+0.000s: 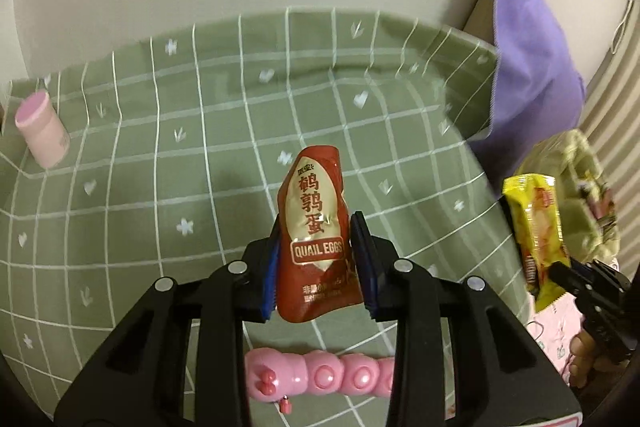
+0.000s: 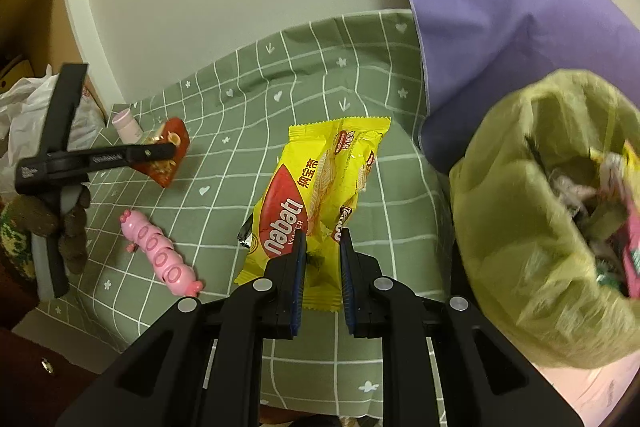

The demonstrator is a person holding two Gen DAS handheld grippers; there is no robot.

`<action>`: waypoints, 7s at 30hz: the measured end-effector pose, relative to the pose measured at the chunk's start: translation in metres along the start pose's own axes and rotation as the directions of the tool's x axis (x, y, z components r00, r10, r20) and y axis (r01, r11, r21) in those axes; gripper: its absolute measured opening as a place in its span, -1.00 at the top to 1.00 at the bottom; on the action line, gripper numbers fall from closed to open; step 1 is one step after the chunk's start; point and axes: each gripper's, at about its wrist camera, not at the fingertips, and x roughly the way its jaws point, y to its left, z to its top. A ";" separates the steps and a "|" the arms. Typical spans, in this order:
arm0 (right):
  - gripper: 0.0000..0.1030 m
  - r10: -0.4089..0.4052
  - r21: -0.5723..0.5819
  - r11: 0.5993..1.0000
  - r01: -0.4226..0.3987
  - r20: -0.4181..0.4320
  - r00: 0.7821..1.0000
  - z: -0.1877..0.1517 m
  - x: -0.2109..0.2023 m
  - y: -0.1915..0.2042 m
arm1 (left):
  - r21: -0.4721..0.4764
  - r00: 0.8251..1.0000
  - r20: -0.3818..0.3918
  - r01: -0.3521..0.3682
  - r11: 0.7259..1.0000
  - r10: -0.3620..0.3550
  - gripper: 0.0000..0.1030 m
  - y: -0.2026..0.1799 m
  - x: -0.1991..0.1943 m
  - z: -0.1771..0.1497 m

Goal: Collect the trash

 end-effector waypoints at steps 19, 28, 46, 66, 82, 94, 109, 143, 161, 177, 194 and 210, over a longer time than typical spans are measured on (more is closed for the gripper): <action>0.68 -0.171 -0.073 0.977 0.200 0.291 0.941 0.058 -0.115 -0.034 | 0.262 0.930 0.218 0.235 0.936 -0.295 0.38 -0.145 -0.079 0.084; 0.68 -0.375 0.078 0.926 0.368 0.286 0.882 0.036 -0.161 -0.108 | 0.366 0.883 0.091 0.400 0.840 -0.461 0.38 -0.240 -0.045 0.087; 0.68 -0.311 0.082 0.949 0.305 0.085 0.946 0.007 -0.105 -0.187 | 0.416 0.892 -0.249 0.450 0.790 -0.377 0.34 -0.335 0.091 0.048; 0.68 -0.216 0.060 0.975 0.214 0.023 0.976 0.006 -0.068 -0.193 | 0.440 0.888 -0.257 0.459 0.772 -0.381 0.29 -0.339 0.089 0.048; 0.66 -0.132 0.023 0.991 0.131 0.047 0.990 0.005 -0.071 -0.206 | 0.327 0.888 -0.227 0.456 0.828 -0.400 0.00 -0.334 0.085 0.044; 0.16 -0.165 0.045 0.986 0.162 0.083 0.983 0.008 -0.080 -0.196 | 0.270 0.933 -0.057 0.358 0.894 -0.356 -0.20 -0.305 0.043 0.055; 0.14 -0.124 0.098 0.990 0.105 0.210 0.970 -0.011 -0.150 -0.097 | 0.219 0.972 0.221 0.033 0.975 -0.083 -0.72 -0.175 -0.109 -0.029; 0.14 0.009 -0.014 1.000 -0.006 0.241 0.970 -0.098 -0.225 0.069 | 0.040 0.924 0.310 -0.248 0.968 0.224 -0.72 -0.110 -0.267 -0.170; 0.14 0.020 -0.035 0.999 -0.012 0.240 0.971 -0.095 -0.225 0.078 | 0.022 0.919 0.319 -0.250 0.968 0.230 -0.72 -0.105 -0.277 -0.173; 0.14 0.025 -0.033 0.999 -0.018 0.245 0.969 -0.097 -0.229 0.077 | 0.018 0.916 0.327 -0.254 0.967 0.234 -0.72 -0.105 -0.283 -0.176; 0.14 0.023 -0.028 0.999 -0.017 0.243 0.970 -0.099 -0.230 0.073 | 0.022 0.918 0.326 -0.246 0.969 0.225 -0.72 -0.109 -0.282 -0.178; 0.14 0.034 -0.039 0.999 -0.027 0.205 0.978 -0.094 -0.209 0.067 | 0.007 0.927 0.291 -0.249 0.968 0.236 -0.71 -0.104 -0.263 -0.170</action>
